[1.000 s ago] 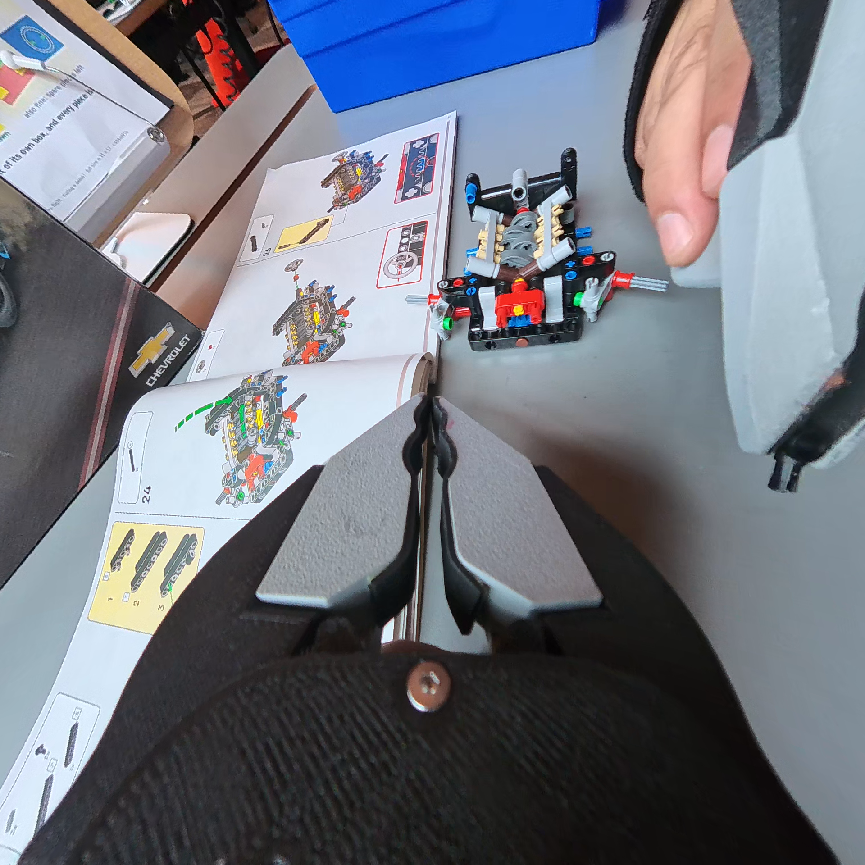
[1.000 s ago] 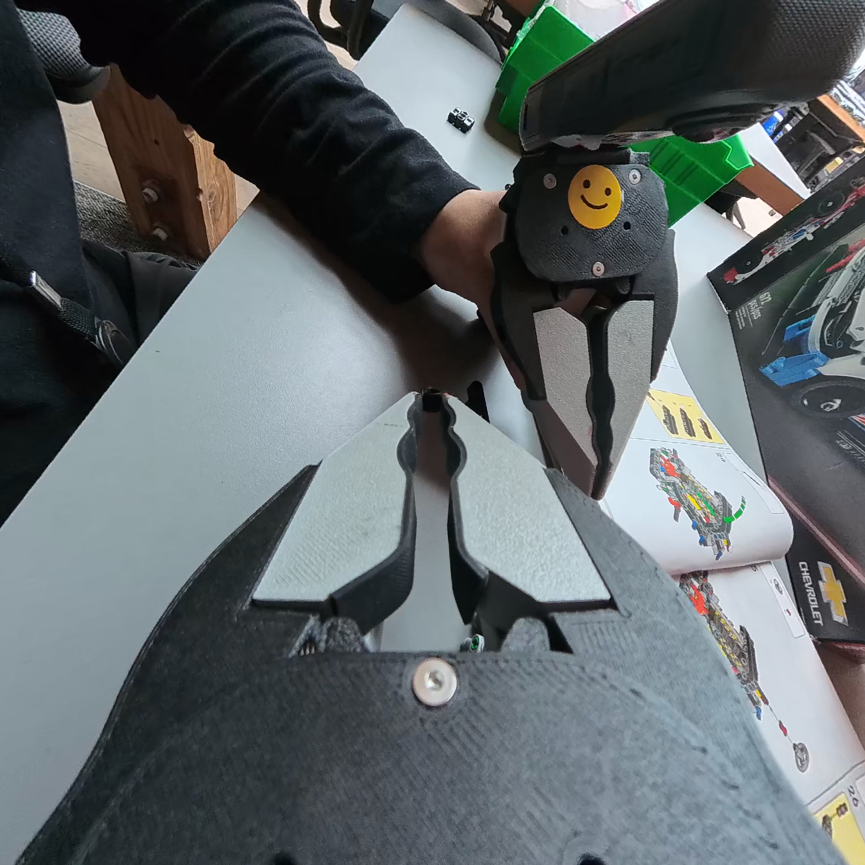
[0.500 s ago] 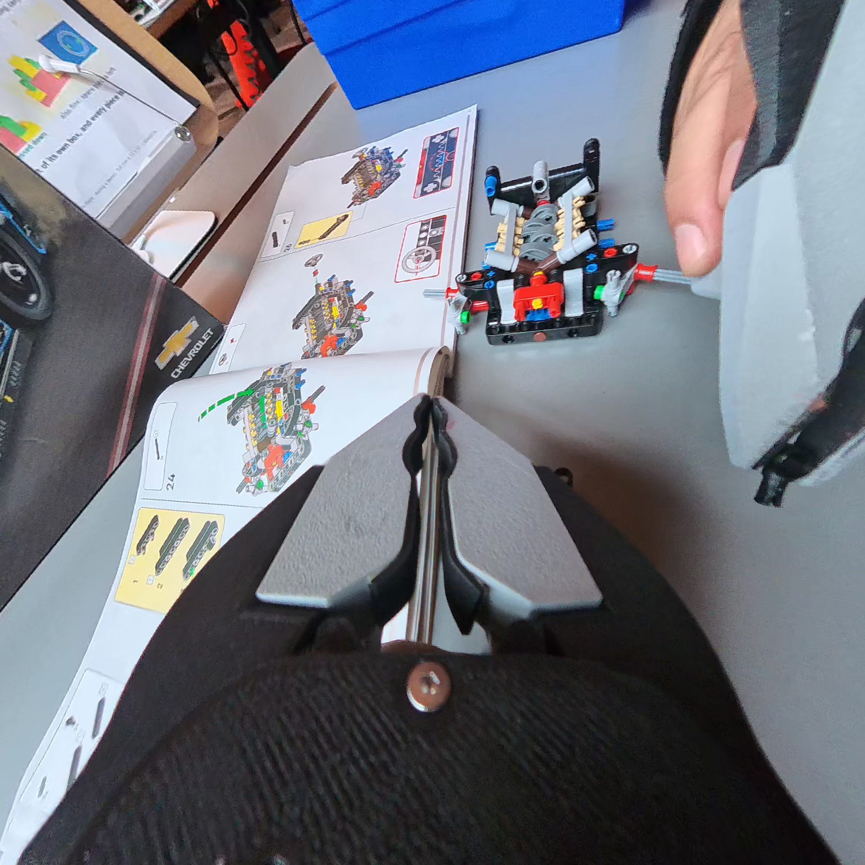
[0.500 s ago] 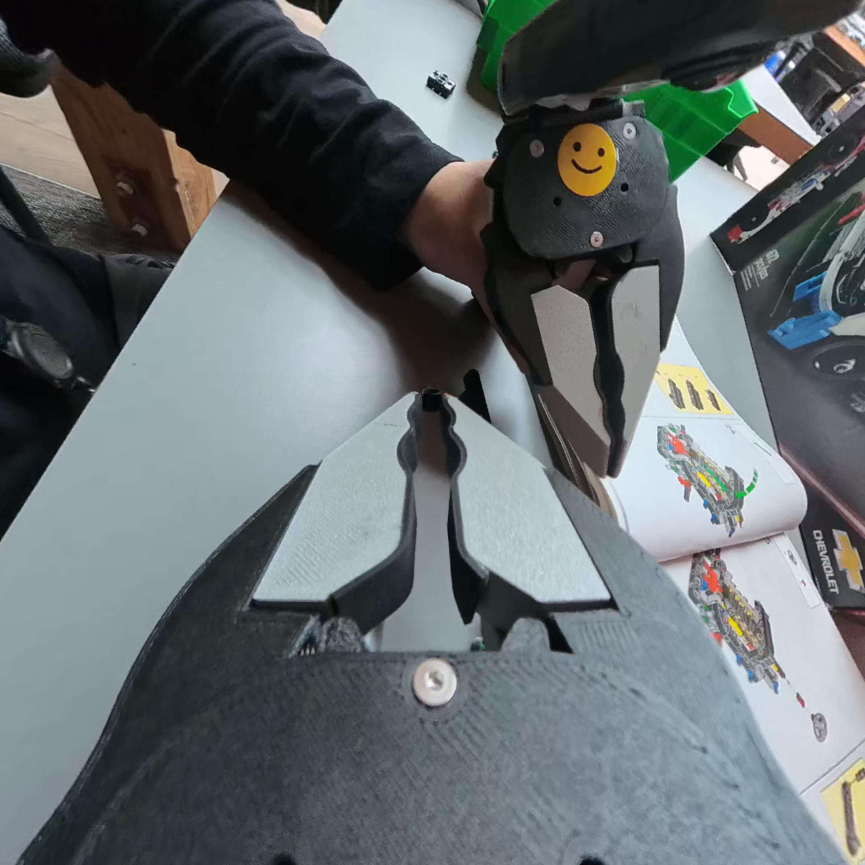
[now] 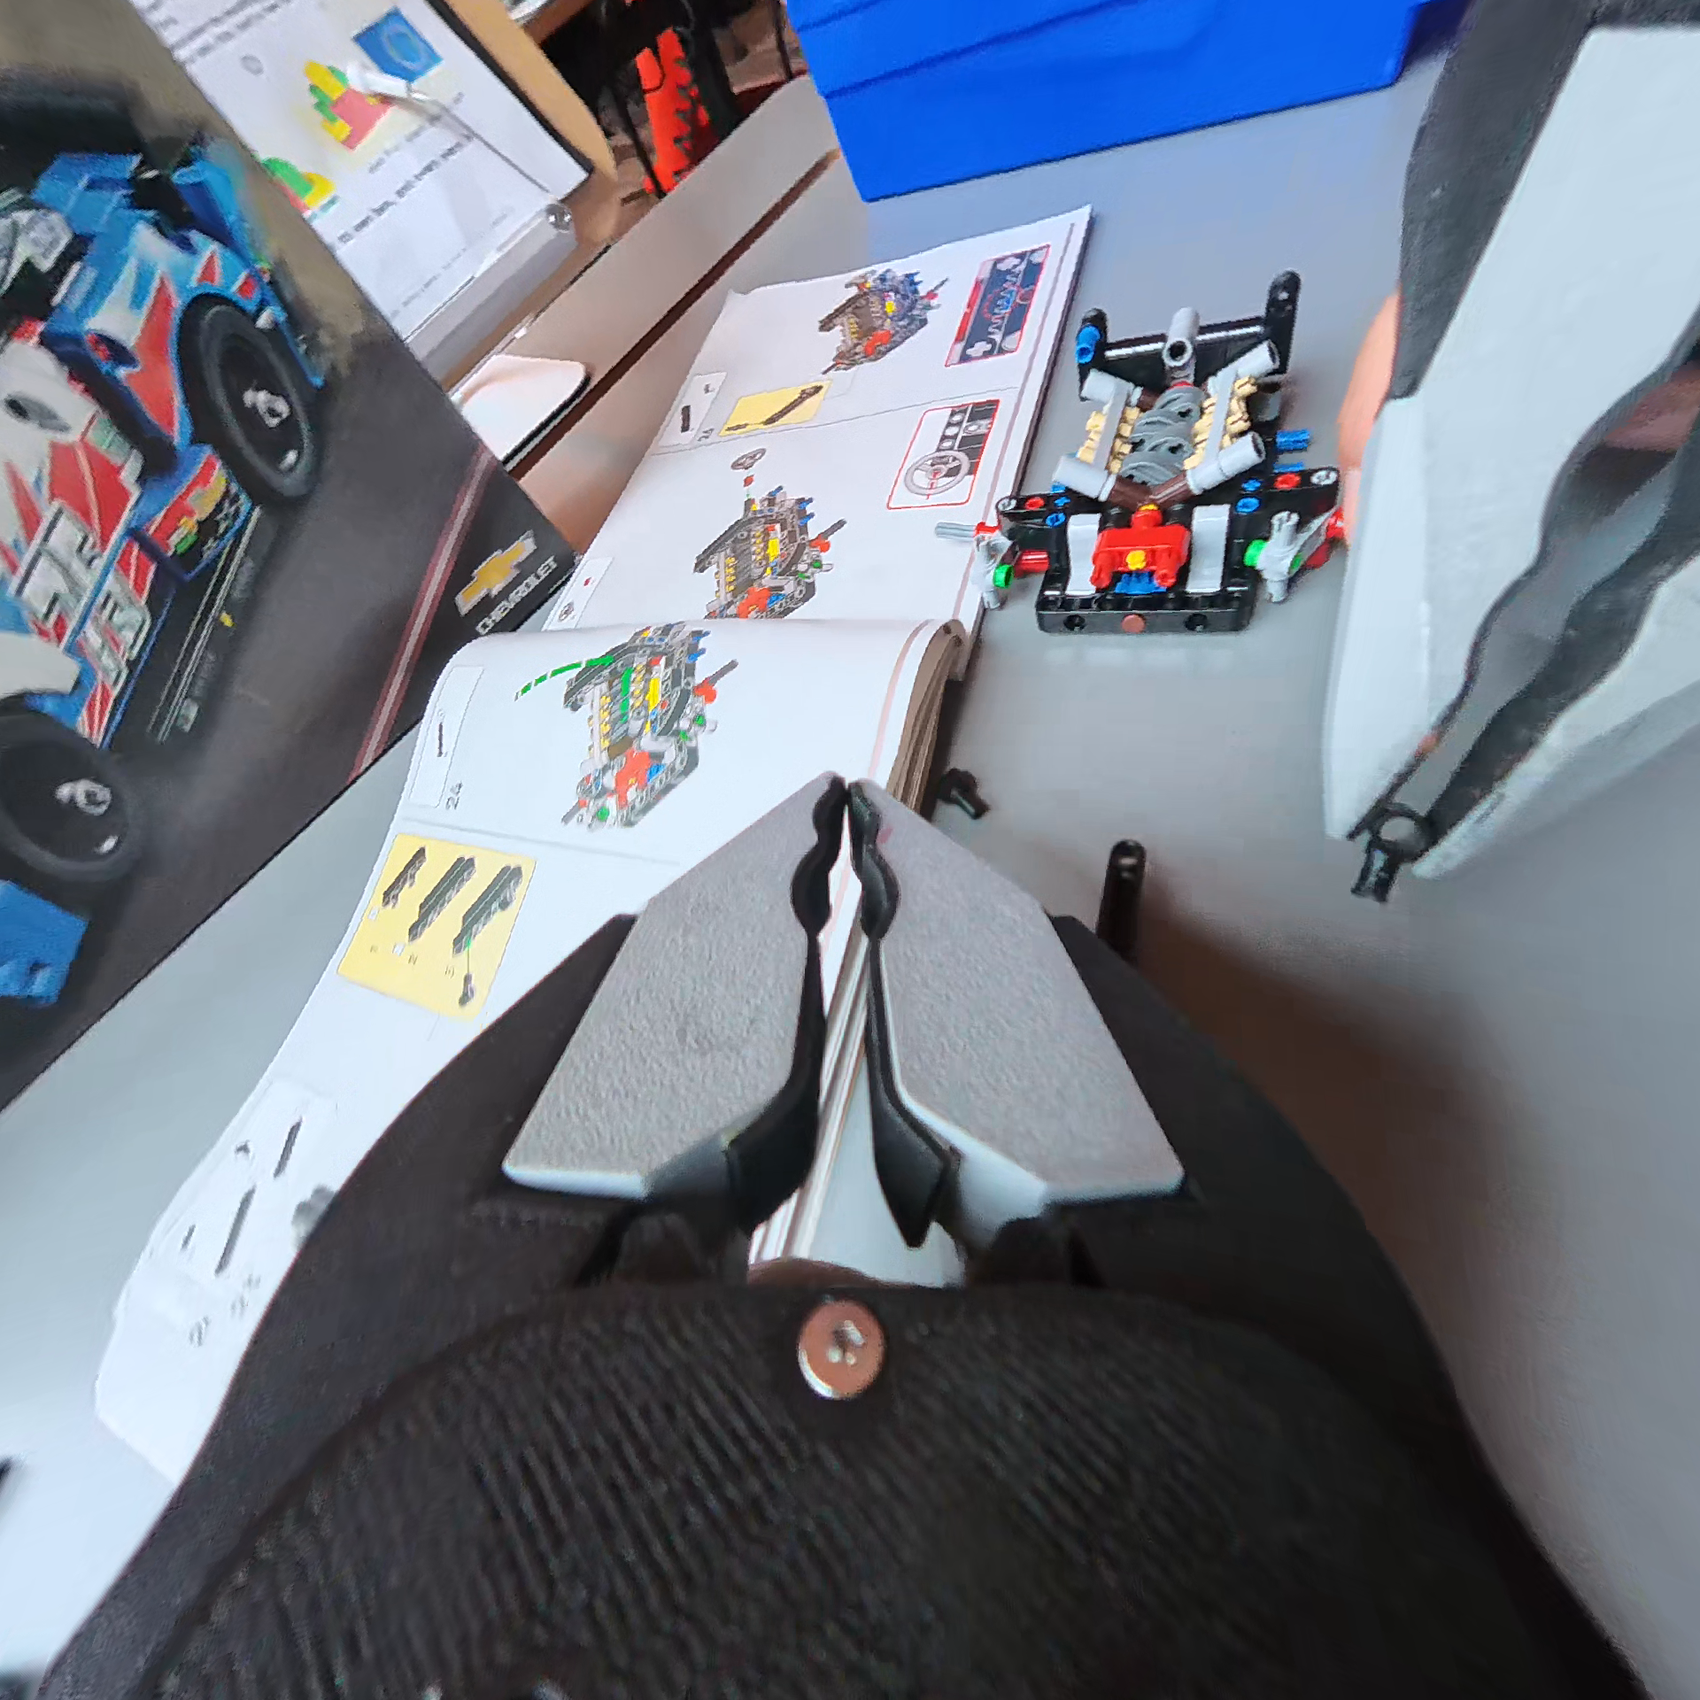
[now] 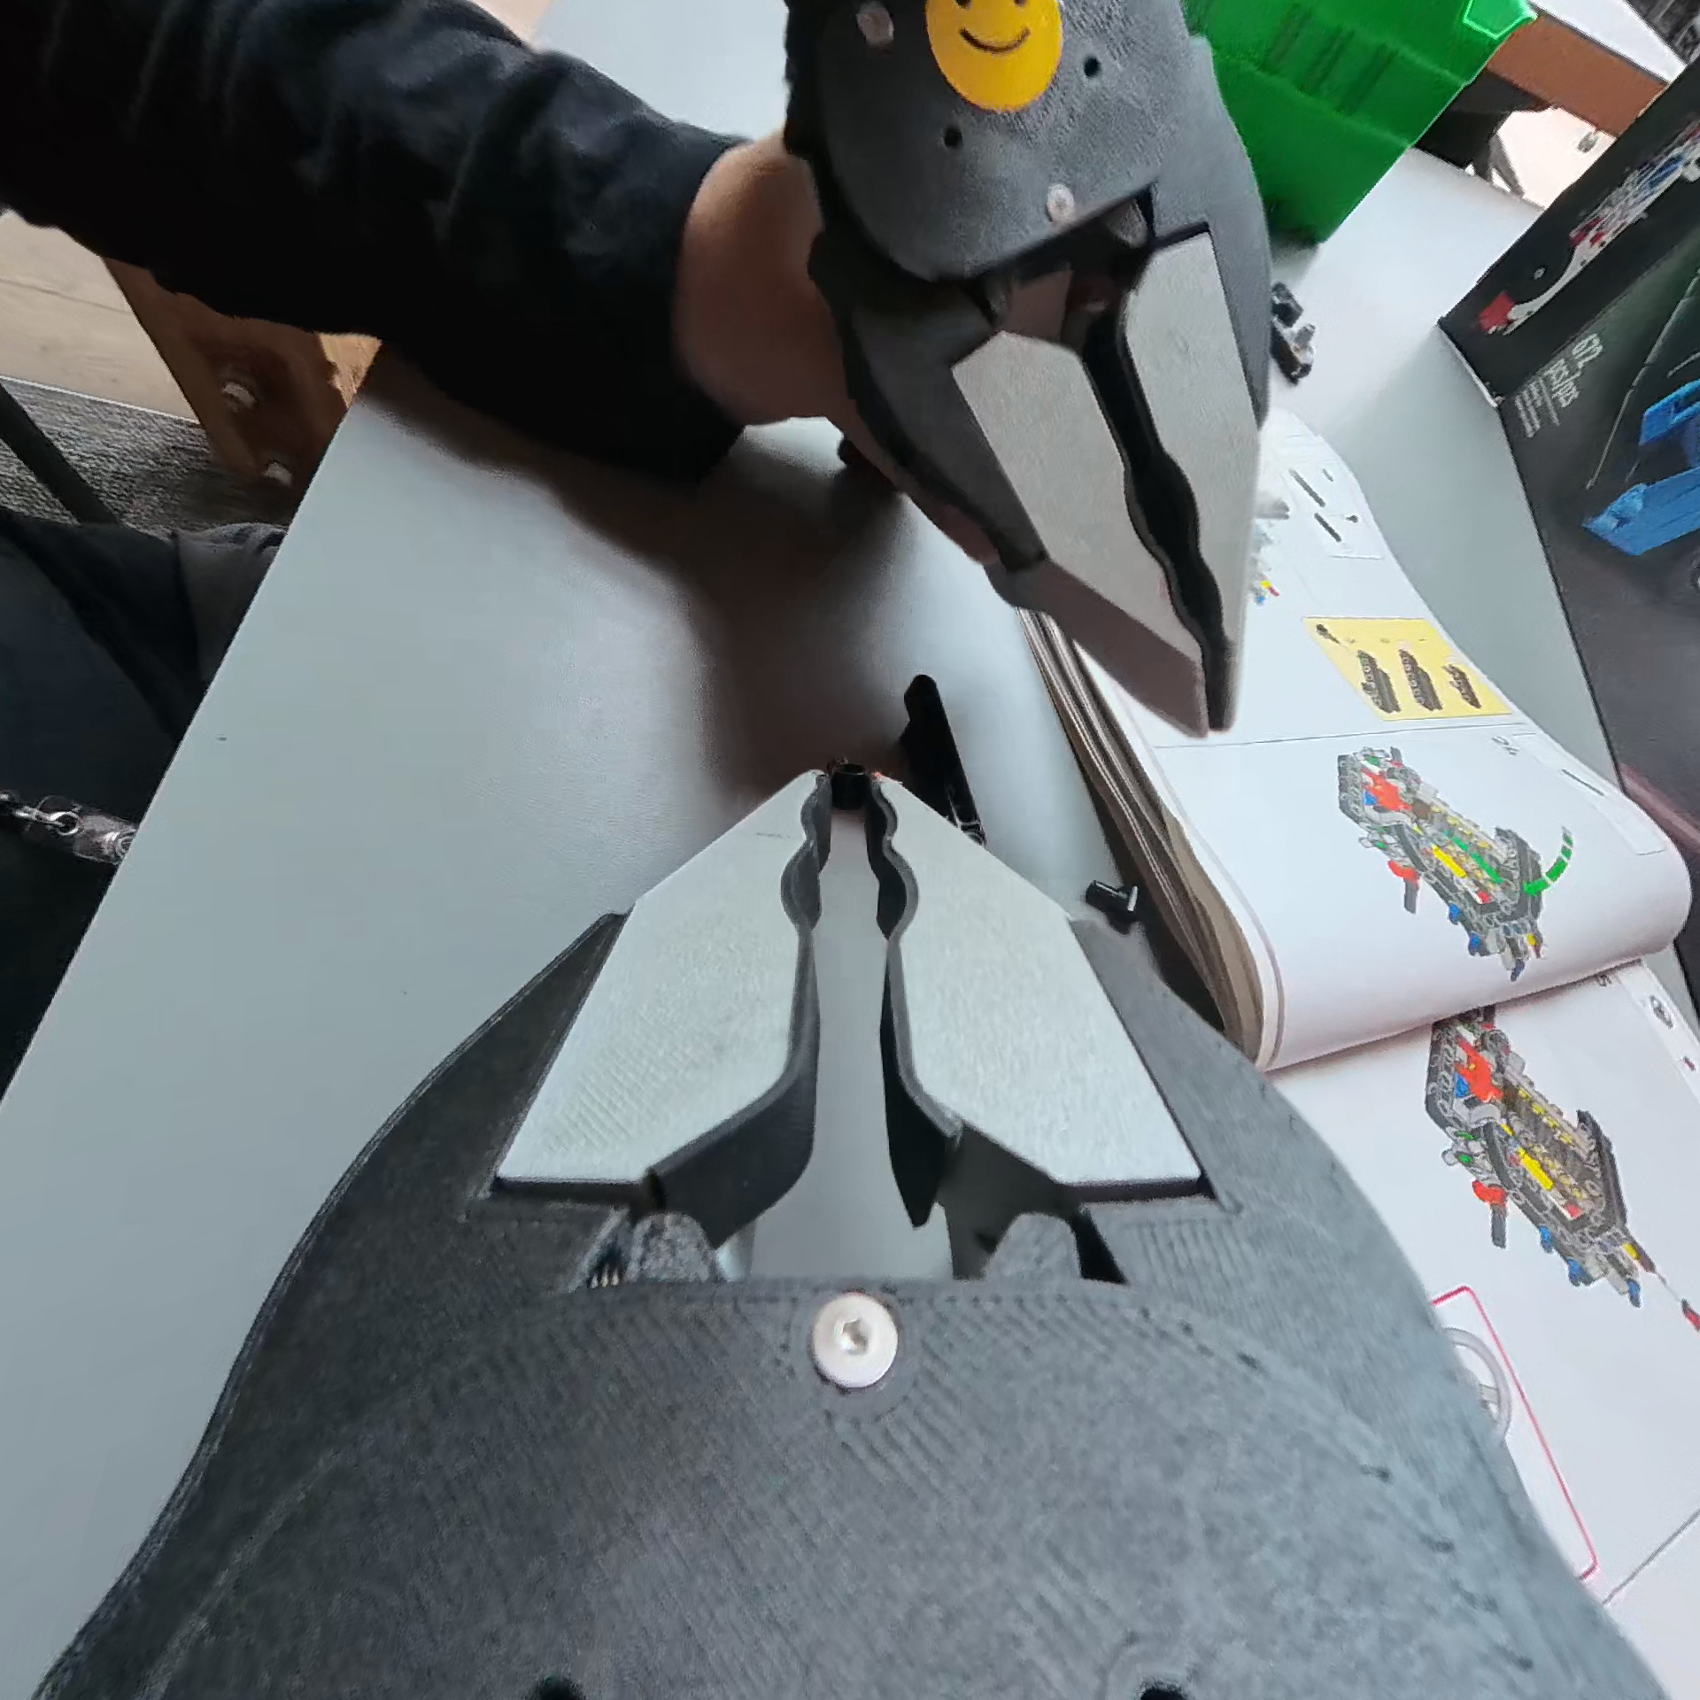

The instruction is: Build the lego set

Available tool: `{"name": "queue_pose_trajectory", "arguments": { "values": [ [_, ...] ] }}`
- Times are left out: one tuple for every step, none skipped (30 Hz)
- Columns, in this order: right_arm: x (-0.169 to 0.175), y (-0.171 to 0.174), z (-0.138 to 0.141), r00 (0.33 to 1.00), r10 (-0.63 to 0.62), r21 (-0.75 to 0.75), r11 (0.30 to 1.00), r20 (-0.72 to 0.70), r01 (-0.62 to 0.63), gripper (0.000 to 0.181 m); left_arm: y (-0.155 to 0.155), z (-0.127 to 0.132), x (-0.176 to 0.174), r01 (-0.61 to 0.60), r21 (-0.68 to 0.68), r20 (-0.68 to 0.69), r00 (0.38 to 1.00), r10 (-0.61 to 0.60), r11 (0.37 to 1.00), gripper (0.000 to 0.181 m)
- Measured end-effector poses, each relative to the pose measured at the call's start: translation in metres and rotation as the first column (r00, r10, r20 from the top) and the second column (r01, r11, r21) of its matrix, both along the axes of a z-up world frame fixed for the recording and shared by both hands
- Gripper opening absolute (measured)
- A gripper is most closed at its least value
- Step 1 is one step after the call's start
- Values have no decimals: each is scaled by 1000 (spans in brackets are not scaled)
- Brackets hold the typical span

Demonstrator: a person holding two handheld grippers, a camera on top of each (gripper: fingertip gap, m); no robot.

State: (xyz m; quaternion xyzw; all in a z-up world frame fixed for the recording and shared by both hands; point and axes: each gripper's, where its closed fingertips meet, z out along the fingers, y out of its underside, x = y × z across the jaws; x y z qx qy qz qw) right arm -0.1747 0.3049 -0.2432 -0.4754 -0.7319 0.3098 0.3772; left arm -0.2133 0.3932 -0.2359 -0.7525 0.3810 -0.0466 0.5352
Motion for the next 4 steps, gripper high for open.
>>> {"name": "queue_pose_trajectory", "arguments": {
  "values": [
    [0,0,-1,1000,-3,2,1000,7,3,4,-3,1,-4,-13,-4,17,1000,13,1000,0],
    [0,1,-2,1000,-4,5,1000,11,4,5,-6,2,-9,-29,-5,26,999,29,1000,0],
    [0,1,-2,1000,-5,6,1000,12,5,5,-10,2,-14,-39,-14,28,999,40,999,0],
    [0,1,-2,1000,-6,3,1000,14,6,4,-13,1,-20,-54,-25,23,998,55,998,0]
  ]
}}
